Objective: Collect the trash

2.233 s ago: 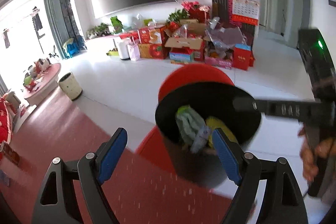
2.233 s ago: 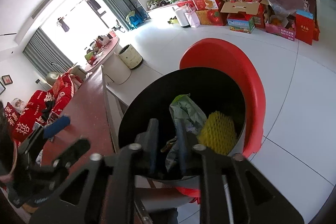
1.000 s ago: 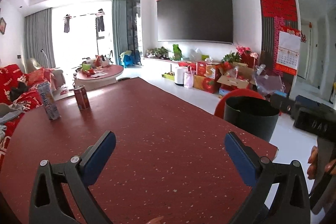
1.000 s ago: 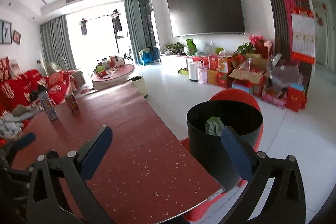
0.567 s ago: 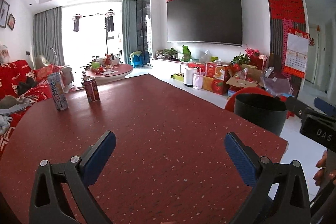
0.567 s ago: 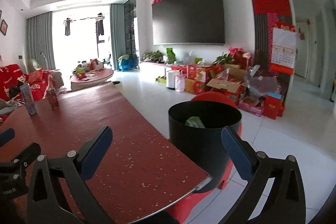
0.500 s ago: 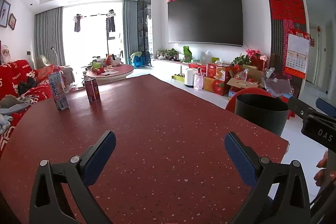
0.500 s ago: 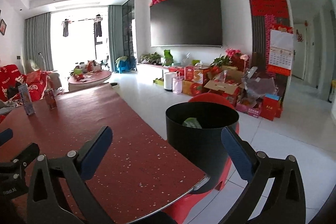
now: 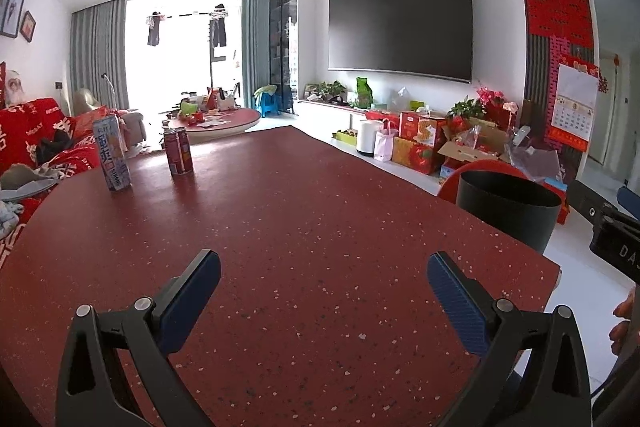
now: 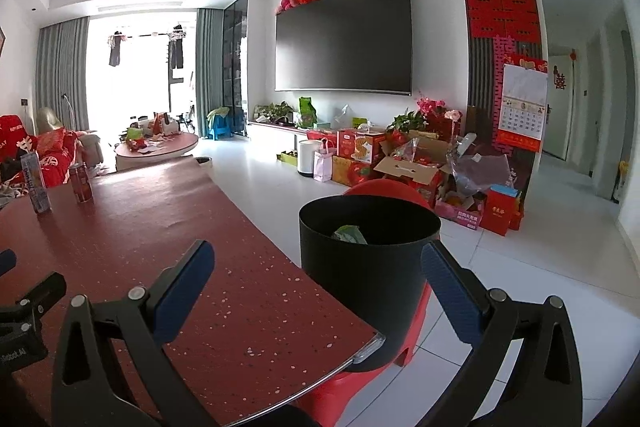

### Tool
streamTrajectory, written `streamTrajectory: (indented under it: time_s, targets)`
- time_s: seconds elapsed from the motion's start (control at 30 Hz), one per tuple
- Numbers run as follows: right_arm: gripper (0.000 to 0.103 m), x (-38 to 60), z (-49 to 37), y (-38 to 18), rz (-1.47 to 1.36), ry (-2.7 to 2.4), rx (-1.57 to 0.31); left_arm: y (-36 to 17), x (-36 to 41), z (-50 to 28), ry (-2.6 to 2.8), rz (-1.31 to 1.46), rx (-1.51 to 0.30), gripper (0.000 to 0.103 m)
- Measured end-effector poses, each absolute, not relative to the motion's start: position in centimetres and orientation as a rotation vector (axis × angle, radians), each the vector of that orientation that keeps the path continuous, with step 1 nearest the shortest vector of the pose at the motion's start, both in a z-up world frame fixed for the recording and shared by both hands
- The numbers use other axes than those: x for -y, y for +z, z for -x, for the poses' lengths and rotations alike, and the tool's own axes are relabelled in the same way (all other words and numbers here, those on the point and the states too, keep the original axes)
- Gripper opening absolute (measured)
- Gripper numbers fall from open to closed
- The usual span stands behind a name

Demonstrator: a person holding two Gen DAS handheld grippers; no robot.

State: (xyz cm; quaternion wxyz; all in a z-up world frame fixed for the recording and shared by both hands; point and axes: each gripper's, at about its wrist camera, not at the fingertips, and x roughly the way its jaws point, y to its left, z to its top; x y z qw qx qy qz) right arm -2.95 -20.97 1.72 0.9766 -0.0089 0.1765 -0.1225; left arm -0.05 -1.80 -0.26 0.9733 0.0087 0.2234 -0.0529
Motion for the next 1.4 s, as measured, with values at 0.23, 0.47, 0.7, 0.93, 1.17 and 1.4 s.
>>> streamTrajectory:
  time_s: [0.23, 0.47, 0.7, 0.93, 1.17, 1.4]
  targets:
    - [0.103, 21.2, 2.8, 1.8, 0.017, -0.246, -0.357, -0.2, 2.2, -0.1, -0.115, -0.021, -0.459, 0.103]
    - [0.103, 21.0, 2.6, 1.9, 0.011, -0.240, -0.367, -0.1, 2.5, -0.3, -0.112, -0.028, -0.455, 0.103]
    - [0.103, 21.1, 2.5, 2.0, 0.007, -0.242, -0.367, 0.2, 2.5, -0.3, -0.106, -0.043, -0.436, 0.103]
    - [0.103, 21.0, 2.5, 2.3, 0.002, -0.232, -0.353, 0.7, 2.7, -0.1, -0.105, -0.050, -0.410, 0.103]
    - [0.103, 20.2, 2.7, 2.8, 0.008, -0.222, -0.332, 1.2, 3.0, 0.1, -0.115, -0.054, -0.391, 0.103]
    - [0.103, 20.1, 3.1, 2.9, 0.007, -0.223, -0.317, 1.6, 2.8, 0.4, -0.118, -0.047, -0.375, 0.103]
